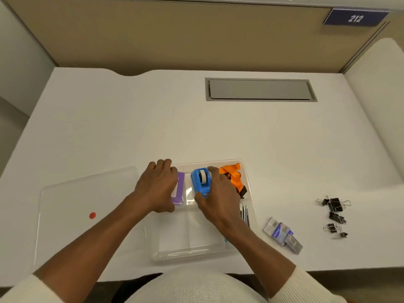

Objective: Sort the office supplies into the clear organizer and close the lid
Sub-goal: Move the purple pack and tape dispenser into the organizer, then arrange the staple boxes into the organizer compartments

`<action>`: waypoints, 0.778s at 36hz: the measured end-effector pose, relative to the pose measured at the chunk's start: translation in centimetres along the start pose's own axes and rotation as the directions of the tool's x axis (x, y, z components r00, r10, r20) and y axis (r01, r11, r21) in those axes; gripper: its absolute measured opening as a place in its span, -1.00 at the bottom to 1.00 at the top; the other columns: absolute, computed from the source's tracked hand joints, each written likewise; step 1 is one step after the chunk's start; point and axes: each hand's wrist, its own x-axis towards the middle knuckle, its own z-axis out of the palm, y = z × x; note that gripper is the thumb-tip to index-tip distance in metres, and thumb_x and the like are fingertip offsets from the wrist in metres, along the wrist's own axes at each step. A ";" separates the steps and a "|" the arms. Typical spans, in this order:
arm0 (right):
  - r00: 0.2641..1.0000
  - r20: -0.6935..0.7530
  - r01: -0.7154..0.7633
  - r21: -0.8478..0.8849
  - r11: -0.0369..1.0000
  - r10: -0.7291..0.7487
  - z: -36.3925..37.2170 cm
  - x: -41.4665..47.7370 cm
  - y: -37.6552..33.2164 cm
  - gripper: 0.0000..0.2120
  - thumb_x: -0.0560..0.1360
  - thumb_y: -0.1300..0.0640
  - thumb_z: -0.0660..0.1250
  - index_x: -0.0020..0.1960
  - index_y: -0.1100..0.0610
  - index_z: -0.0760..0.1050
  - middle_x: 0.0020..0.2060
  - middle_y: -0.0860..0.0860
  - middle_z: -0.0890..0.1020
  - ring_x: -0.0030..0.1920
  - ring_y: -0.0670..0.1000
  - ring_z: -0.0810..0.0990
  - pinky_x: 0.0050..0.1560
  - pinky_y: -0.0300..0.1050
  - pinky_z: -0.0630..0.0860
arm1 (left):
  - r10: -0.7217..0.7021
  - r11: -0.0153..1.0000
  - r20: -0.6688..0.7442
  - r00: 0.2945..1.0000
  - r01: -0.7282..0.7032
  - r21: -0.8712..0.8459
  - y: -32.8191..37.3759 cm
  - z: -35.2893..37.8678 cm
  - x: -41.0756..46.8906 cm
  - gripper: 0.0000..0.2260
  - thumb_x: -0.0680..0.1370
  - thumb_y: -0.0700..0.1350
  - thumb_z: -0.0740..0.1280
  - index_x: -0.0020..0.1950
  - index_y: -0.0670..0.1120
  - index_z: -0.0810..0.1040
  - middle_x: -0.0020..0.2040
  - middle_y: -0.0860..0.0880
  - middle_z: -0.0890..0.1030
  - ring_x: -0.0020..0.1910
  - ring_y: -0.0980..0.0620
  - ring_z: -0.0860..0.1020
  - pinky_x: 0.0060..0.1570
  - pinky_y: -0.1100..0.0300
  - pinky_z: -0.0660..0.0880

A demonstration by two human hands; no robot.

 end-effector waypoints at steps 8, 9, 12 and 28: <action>1.000 0.003 0.011 -0.150 0.989 -0.011 2.2 0.0 -1.0 -0.38 0.50 -0.07 0.44 0.46 0.07 0.29 0.18 0.08 0.60 0.15 0.08 0.56 0.00 -0.04 0.63 | 0.000 0.999 0.104 0.995 0.005 -0.049 -0.3 0.4 1.3 -0.09 0.27 0.20 0.64 0.49 0.00 0.28 0.38 -0.04 0.46 0.35 -0.09 0.48 0.21 0.09 0.50; 1.000 0.007 0.014 -0.171 0.985 -0.013 2.4 -0.1 -1.0 -0.39 0.52 -0.07 0.42 0.47 0.09 0.29 0.20 0.09 0.59 0.17 0.09 0.55 0.01 -0.05 0.61 | -0.009 0.996 0.123 0.992 0.019 -0.083 -0.3 0.4 1.4 -0.09 0.28 0.20 0.64 0.49 -0.01 0.28 0.38 -0.03 0.47 0.35 -0.08 0.48 0.18 0.11 0.51; 0.999 0.026 0.027 -0.221 0.975 -0.022 3.0 -0.4 -0.9 -0.45 0.59 -0.07 0.35 0.48 0.13 0.31 0.25 0.13 0.56 0.20 0.10 0.51 0.02 -0.05 0.57 | -0.049 0.984 0.151 0.987 0.073 -0.163 0.0 0.5 1.3 -0.11 0.27 0.22 0.64 0.46 -0.02 0.31 0.33 -0.03 0.53 0.27 -0.06 0.55 0.11 0.16 0.52; 0.964 -0.262 -0.026 0.048 0.998 0.038 -1.7 -4.9 2.5 -0.78 0.56 0.03 0.41 0.18 0.03 0.57 0.08 -0.03 0.62 -0.02 -0.04 0.60 -0.11 -0.15 0.62 | 0.042 0.999 -0.116 0.992 -0.045 -0.025 4.6 -2.5 -1.0 -0.51 0.49 0.25 0.45 0.30 0.00 0.53 0.15 0.03 0.64 0.09 0.00 0.58 -0.16 0.16 0.41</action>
